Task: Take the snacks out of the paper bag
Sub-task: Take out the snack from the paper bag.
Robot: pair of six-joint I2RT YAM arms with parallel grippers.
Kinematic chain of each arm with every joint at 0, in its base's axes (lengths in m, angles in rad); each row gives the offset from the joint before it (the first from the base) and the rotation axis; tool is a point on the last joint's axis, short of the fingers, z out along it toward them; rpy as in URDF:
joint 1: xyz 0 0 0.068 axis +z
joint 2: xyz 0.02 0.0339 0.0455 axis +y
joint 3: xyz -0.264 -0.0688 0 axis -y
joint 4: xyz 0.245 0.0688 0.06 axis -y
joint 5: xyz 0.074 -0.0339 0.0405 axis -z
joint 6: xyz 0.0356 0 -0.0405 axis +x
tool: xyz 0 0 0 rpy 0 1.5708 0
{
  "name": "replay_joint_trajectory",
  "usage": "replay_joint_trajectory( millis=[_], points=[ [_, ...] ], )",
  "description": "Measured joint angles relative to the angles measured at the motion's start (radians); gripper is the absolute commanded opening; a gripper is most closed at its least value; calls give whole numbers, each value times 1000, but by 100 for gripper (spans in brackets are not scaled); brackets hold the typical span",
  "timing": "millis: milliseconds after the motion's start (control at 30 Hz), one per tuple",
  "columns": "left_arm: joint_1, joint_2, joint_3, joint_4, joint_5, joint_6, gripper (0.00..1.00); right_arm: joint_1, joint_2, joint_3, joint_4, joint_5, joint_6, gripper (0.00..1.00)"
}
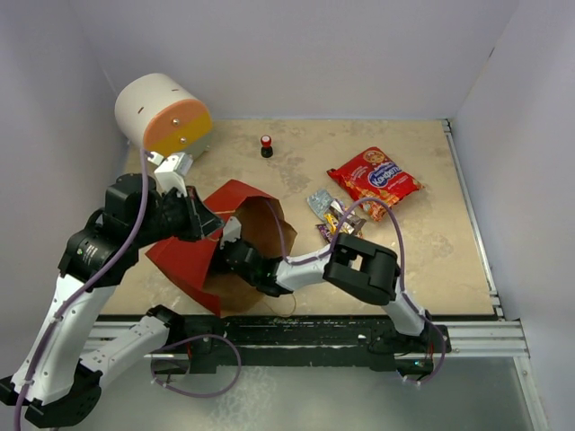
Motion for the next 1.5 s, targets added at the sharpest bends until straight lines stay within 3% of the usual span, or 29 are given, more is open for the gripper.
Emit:
replay_joint_trajectory(
  millis=[167, 300, 367, 500, 633, 800, 1067, 1500],
  points=[
    [0, 8, -11, 15, 16, 0, 0, 6, 111, 85, 31, 25, 32, 69],
    [0, 17, -19, 21, 43, 0, 0, 8, 220, 208, 58, 57, 23, 67],
    [0, 18, -22, 21, 53, 0, 0, 8, 264, 272, 54, 68, 14, 55],
    [0, 11, -26, 20, 55, -2, 0, 9, 340, 376, 55, 82, -4, 17],
    [0, -6, -33, 10, 48, -10, 0, 9, 353, 393, 72, 102, -18, 1],
    [0, -33, -37, -29, -11, -34, 0, -14, 327, 334, 107, 106, -45, 0],
    [0, -67, -82, -56, -113, -109, 0, -78, 116, 44, 152, 98, -187, 0],
    [0, 30, -91, 50, -129, -195, 0, -24, -145, -206, 136, 75, -203, 0]
  ],
)
